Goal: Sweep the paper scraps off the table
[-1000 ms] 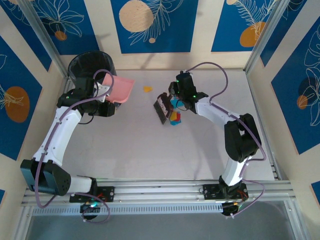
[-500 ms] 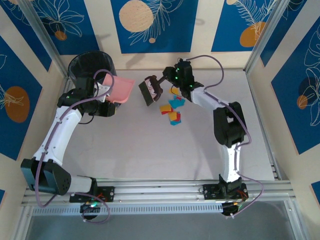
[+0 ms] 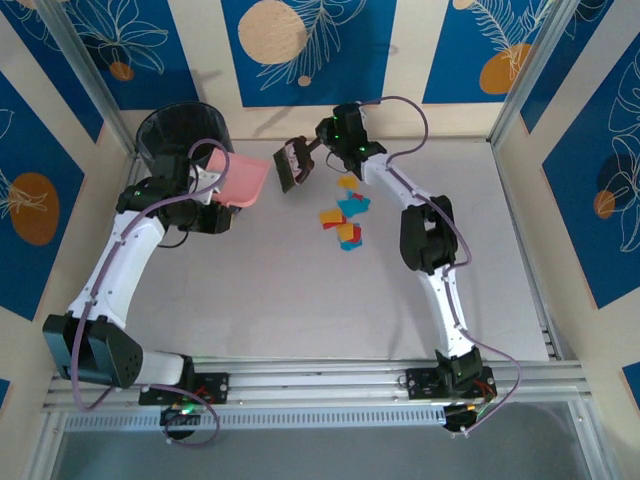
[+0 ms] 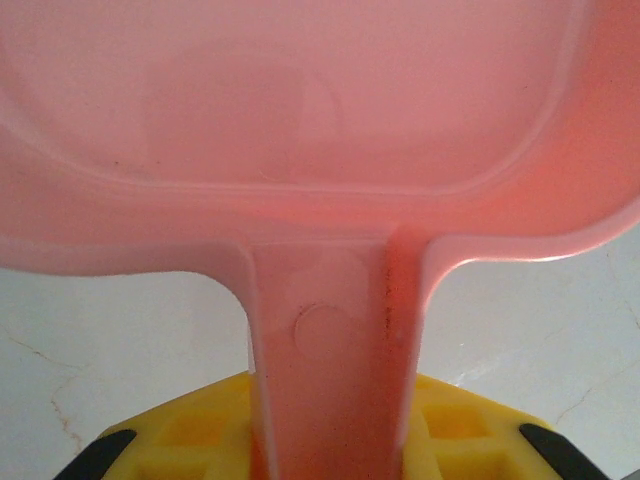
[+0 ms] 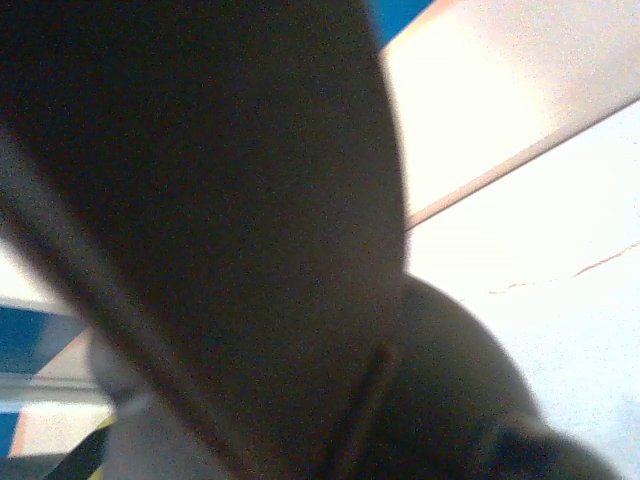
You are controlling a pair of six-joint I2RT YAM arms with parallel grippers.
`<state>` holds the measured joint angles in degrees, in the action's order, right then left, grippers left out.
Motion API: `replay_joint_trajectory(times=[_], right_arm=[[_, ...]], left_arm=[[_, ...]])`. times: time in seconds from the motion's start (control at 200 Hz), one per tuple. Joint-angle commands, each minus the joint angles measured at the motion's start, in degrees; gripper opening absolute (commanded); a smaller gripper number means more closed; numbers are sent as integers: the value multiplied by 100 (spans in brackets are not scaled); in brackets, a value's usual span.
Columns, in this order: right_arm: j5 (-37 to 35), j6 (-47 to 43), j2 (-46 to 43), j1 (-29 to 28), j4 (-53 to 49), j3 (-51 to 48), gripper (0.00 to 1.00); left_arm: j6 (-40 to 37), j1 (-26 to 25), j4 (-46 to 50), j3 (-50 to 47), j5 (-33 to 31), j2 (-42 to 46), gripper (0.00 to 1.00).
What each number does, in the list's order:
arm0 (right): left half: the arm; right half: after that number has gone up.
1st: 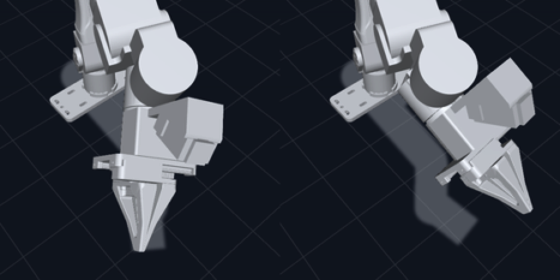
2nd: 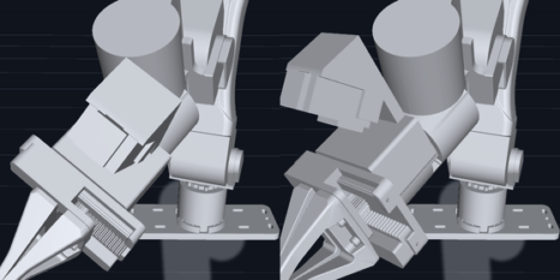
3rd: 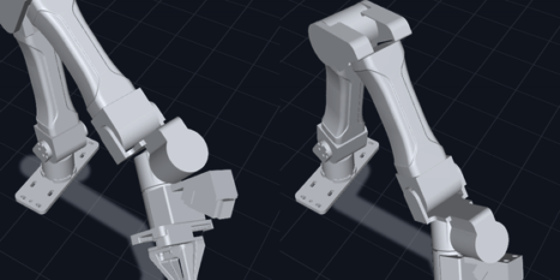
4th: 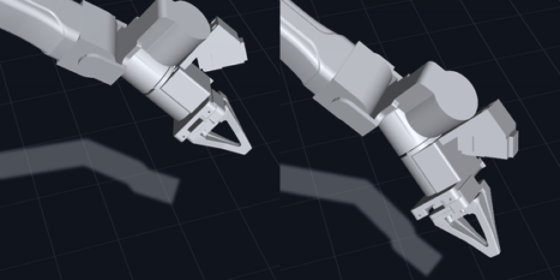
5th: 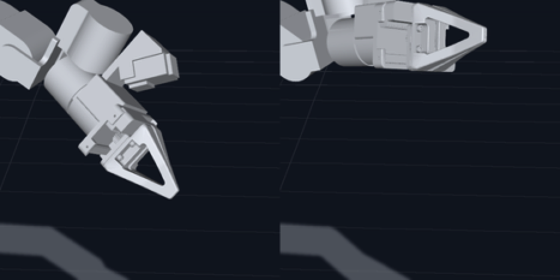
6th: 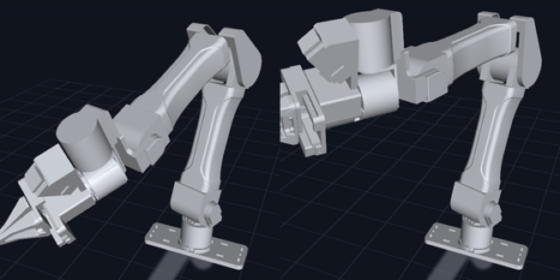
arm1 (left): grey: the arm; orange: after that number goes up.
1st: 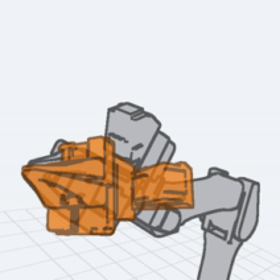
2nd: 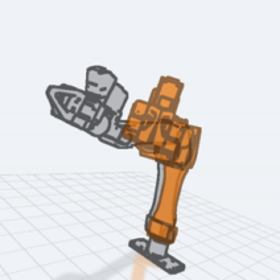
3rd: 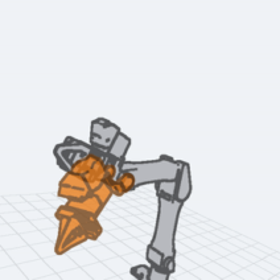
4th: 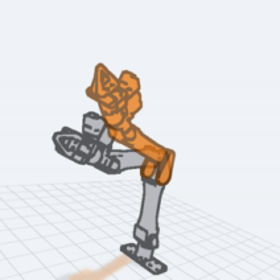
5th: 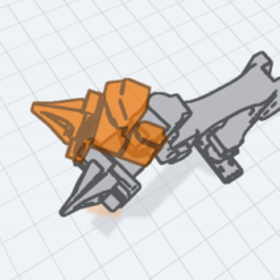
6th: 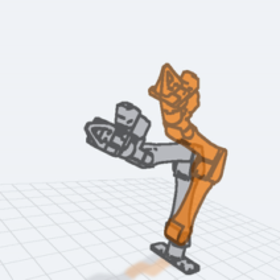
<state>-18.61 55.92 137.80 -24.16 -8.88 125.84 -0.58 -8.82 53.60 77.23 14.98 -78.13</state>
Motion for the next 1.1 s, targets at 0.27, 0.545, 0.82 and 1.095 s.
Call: replay_joint_trajectory(times=[0.27, 0.545, 0.82, 1.095], right_arm=[[-1061, -15, 245, -115, -1353, 613, 0], [-1891, -320, -671, -203, -1505, -588, 0], [-2396, 135, -2083, -146, -1388, -2705, 0], [-1509, -236, -3109, -5, -160, -3951, 0]], left_arm=[[-91, -69, 71, -32, 154, -36, 0], [-122, -126, 147, -16, 202, -107, 0], [-249, -452, 383, 79, 111, -263, 0], [-321, -953, 651, 202, -227, -482, 0]])
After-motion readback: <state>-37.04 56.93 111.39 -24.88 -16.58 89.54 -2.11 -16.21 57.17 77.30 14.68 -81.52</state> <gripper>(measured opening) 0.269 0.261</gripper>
